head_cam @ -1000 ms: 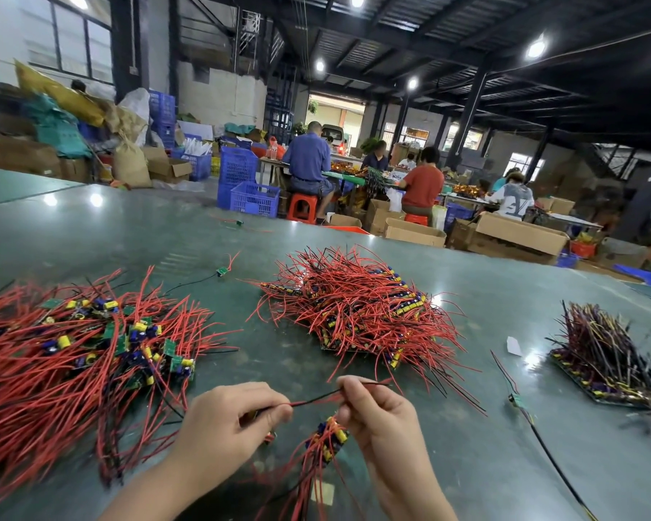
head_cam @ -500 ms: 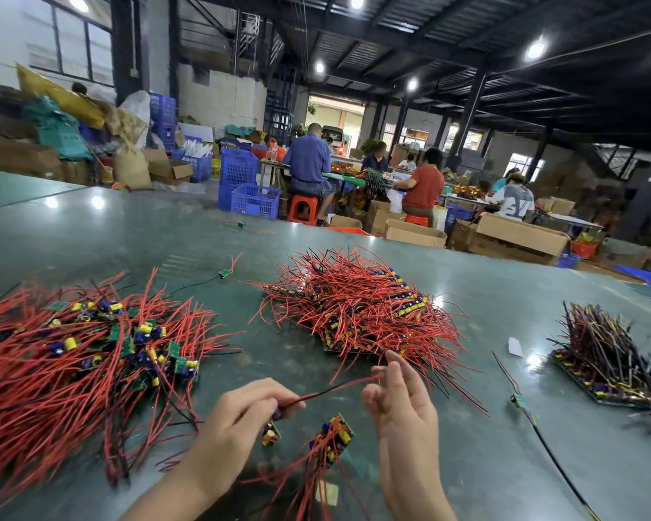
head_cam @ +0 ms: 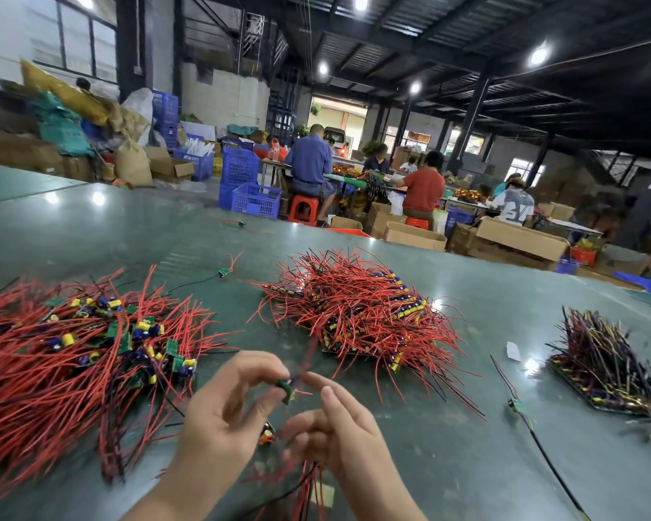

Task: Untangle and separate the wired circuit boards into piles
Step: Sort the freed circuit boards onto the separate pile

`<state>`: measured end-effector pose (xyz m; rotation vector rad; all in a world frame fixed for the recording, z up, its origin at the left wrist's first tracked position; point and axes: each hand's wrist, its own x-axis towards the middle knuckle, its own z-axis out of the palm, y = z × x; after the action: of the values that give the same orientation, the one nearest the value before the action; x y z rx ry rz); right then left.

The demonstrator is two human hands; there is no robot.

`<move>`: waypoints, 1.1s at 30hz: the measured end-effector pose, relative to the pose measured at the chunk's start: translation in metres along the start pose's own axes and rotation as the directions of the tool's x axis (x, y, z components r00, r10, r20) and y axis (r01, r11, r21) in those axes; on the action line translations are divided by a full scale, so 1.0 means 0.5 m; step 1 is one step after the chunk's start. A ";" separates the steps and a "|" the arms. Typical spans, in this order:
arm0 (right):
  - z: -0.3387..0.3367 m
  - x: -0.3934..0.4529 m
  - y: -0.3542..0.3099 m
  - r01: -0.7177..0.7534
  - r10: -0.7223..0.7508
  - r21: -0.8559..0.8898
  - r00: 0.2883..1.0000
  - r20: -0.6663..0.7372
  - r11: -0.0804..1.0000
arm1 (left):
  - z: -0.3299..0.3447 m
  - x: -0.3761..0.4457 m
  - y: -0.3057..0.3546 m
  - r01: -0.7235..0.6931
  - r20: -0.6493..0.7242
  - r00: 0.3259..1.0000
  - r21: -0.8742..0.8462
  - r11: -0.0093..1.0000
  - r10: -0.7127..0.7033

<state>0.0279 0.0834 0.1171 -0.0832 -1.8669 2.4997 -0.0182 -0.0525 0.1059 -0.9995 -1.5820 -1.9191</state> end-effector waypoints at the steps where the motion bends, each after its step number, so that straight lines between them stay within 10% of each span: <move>1: 0.002 0.001 0.002 -0.004 0.004 0.004 1.000 0.007 1.000 | 0.005 -0.002 0.002 -0.107 0.051 0.993 0.061 0.992 0.104; 7: -0.018 0.002 -0.002 0.212 -0.202 0.191 0.977 -0.073 0.958 | 0.030 -0.021 -0.004 -0.452 0.218 0.892 0.385 0.804 0.397; 12: -0.018 0.008 0.005 0.282 -0.267 0.083 0.951 -0.157 0.956 | 0.030 -0.025 0.000 -0.025 0.013 1.000 0.291 0.957 0.022; 18: -0.019 0.002 0.004 0.245 -0.299 -0.231 0.924 -0.238 0.942 | 0.034 -0.025 -0.007 0.509 0.057 0.861 -0.059 0.859 -0.506; 26: -0.011 -0.004 -0.004 0.301 -0.383 -0.343 0.901 -0.204 0.890 | 0.032 -0.021 -0.011 0.545 0.033 0.838 -0.048 0.837 -0.544; 33: -0.017 -0.004 -0.003 0.311 -0.411 -0.441 0.899 -0.151 0.842 | 0.035 -0.012 -0.003 0.765 0.247 0.639 -0.303 0.569 -0.728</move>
<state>0.0305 0.0916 0.1161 -0.0293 -2.0357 1.7438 -0.0109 -0.0357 0.1017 -0.5587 -1.9275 -2.8952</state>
